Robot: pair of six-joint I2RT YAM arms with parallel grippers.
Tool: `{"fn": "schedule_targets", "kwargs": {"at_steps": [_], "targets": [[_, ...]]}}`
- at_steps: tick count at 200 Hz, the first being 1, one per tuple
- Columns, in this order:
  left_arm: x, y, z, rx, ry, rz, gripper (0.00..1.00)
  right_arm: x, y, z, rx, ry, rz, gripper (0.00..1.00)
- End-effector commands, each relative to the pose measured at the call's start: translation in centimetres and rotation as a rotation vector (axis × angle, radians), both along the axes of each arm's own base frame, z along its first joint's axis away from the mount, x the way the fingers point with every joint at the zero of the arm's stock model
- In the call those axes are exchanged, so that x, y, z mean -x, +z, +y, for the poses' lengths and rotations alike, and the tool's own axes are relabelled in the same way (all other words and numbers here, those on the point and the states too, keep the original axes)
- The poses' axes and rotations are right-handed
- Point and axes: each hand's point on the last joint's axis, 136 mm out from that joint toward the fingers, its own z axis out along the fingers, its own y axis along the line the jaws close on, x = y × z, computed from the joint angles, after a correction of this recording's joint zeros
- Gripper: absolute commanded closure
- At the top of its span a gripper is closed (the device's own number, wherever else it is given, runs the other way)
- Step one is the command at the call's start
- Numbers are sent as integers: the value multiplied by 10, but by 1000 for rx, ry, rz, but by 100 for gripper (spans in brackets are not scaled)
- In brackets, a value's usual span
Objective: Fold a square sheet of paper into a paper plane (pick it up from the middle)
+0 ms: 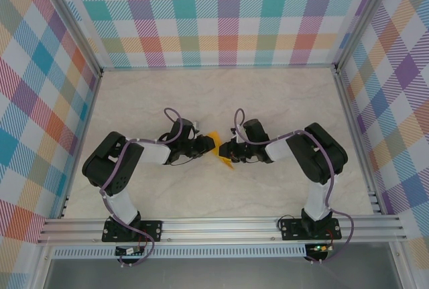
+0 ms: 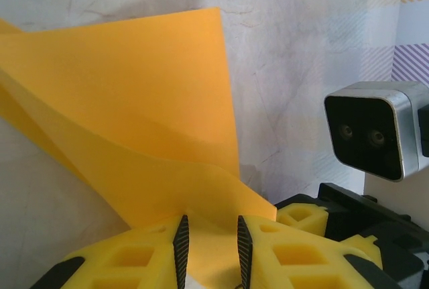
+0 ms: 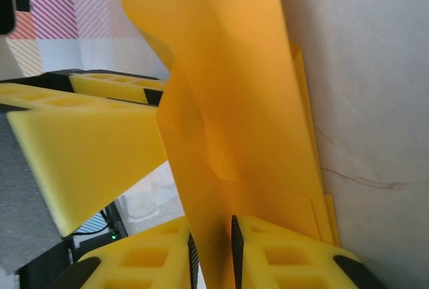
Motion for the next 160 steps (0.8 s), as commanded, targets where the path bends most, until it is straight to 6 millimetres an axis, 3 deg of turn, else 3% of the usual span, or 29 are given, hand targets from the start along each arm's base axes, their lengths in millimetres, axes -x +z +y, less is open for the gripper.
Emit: {"fn": "schedule_targets", "kwargs": {"at_steps": [1,82,123,160], "targets": [[0,3,-9,4,-33,-6,72,3,-3,-6,56,60,-65,75],[-5,3,-11,3,-16,20,75,-6,8,-15,188,101,-249,72],[-7,-3,-10,-9,1,44,76,-11,19,-19,212,96,-322,61],[-9,-6,-10,-7,18,61,77,-12,16,-17,260,119,-406,55]]}}
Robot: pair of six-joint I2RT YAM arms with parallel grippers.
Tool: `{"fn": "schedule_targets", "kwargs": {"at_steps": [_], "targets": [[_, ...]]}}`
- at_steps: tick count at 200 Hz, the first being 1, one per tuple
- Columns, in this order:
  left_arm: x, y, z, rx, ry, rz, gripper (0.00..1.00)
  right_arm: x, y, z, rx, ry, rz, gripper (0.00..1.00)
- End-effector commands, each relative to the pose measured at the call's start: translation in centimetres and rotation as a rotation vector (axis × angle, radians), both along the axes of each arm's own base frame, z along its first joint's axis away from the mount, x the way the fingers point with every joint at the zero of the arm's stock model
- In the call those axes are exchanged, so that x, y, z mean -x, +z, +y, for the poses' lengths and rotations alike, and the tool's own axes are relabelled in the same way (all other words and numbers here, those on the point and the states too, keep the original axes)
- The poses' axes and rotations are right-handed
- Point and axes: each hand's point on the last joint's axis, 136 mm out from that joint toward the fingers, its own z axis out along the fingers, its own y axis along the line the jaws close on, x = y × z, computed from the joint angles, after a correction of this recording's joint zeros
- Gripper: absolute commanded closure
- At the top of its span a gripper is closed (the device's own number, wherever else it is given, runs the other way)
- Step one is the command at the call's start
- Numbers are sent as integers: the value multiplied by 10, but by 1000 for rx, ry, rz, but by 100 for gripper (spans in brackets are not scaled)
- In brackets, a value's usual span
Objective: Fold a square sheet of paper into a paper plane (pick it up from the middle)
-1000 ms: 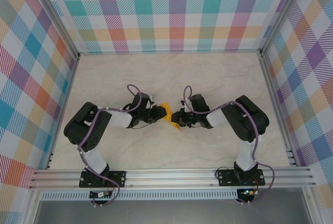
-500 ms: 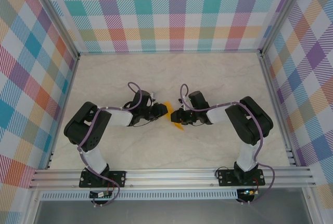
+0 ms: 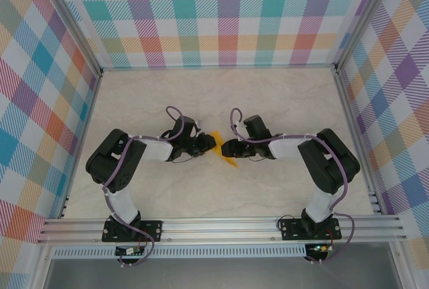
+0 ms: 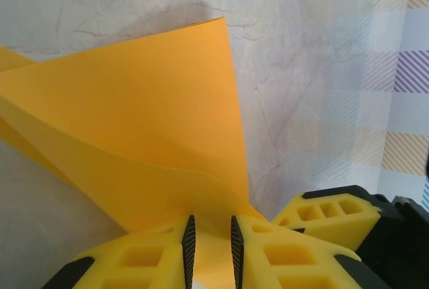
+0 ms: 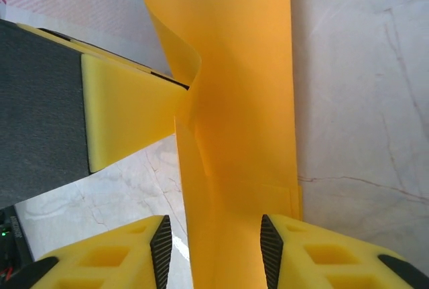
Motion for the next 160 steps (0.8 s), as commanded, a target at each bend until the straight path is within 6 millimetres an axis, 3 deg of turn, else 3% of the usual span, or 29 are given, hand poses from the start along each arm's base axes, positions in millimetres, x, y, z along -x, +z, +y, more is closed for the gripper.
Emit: {"fn": "schedule_targets", "kwargs": {"at_steps": [1,160], "targets": [[-2,-1,-5,-2,6,19,77,-4,9,4,38,37,-109,56],[-5,-5,-6,-14,23,43,77,-10,-9,27,146,157,-313,64]]}}
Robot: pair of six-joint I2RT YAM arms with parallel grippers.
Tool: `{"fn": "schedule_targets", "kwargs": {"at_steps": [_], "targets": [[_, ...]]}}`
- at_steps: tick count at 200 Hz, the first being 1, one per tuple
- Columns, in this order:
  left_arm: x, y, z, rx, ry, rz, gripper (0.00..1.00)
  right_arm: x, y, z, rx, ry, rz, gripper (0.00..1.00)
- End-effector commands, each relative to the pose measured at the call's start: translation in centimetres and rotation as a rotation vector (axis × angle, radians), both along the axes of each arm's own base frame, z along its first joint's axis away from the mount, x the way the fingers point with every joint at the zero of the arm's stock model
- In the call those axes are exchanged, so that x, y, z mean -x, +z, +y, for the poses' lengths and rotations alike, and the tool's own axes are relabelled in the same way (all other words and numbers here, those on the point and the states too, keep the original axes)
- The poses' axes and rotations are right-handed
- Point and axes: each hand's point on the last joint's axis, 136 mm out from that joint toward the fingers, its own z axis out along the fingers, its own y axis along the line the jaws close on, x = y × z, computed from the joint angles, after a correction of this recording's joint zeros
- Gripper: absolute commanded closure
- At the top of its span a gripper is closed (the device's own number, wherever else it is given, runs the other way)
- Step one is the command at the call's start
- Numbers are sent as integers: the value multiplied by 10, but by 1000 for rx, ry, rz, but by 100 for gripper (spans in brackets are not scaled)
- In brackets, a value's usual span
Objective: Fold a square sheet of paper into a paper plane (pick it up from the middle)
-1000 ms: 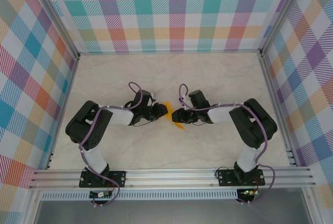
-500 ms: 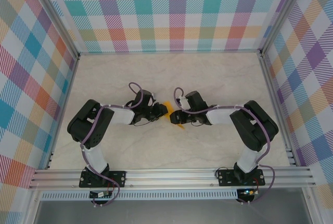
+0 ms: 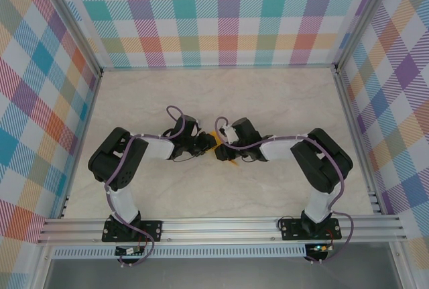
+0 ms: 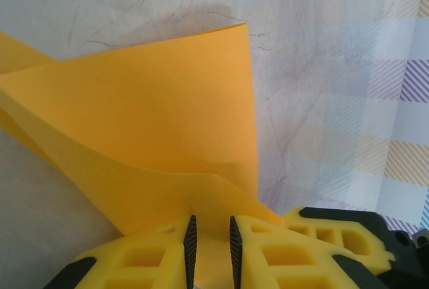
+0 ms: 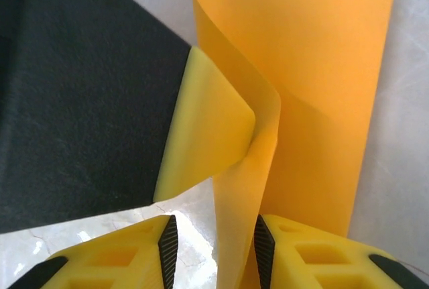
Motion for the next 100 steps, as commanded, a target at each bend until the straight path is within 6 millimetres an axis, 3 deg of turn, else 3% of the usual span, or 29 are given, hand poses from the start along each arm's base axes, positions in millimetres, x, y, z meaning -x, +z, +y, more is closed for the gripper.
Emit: {"fn": "schedule_targets", "kwargs": {"at_steps": [1,29,54,73,100], "targets": [[-1,-1,-4,-8,3,13,77,-7,0,4,6,26,-71,64],[-1,2,-4,-6,2,8,77,-8,-4,3,8,22,-89,69],[-2,7,-5,-4,-1,0,77,-7,-9,2,7,22,-94,82],[-4,15,-5,4,-4,-13,77,-2,-3,5,-22,33,-74,94],[-8,31,-1,4,-3,-46,77,-1,8,8,-74,23,-46,99]]}}
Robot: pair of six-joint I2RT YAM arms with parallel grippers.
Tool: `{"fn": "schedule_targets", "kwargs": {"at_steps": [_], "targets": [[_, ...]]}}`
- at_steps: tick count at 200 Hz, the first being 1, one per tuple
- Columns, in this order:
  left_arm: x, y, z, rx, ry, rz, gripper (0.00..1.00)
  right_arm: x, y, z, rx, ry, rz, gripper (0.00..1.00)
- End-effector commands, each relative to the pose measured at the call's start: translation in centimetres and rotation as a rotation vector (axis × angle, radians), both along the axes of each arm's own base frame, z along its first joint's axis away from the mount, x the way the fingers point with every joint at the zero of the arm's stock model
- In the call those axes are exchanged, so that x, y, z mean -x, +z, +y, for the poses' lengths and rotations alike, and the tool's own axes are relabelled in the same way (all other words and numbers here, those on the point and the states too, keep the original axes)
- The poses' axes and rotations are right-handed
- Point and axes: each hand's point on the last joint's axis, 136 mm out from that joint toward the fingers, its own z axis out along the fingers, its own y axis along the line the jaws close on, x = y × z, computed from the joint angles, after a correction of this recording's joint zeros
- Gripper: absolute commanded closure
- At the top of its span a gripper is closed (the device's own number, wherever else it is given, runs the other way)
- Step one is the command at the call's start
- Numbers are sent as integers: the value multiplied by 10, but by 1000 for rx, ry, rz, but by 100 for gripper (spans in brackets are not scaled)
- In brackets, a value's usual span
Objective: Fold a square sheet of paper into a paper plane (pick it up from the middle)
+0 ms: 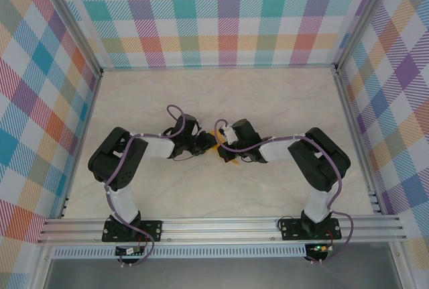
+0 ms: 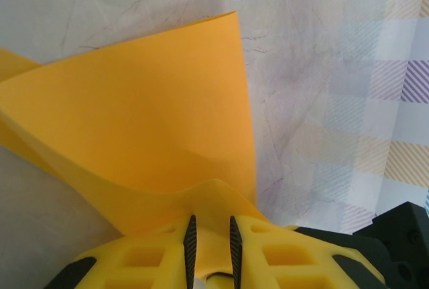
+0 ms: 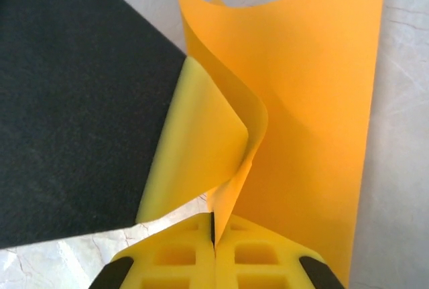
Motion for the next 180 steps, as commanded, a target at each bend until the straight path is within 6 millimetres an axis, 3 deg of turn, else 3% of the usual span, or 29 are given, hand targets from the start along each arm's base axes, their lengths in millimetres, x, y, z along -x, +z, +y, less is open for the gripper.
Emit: {"fn": "schedule_targets", "kwargs": {"at_steps": [1,40,76,180], "targets": [[-7,28,-1,10,-2,-54,77,6,11,7,-66,19,21,99],[-5,45,7,-1,-4,-106,76,6,26,8,-203,6,134,100],[1,40,11,-1,-8,-114,76,4,33,9,-298,-9,254,100],[8,22,8,20,-29,-93,76,1,7,4,-318,-111,463,100]]}}
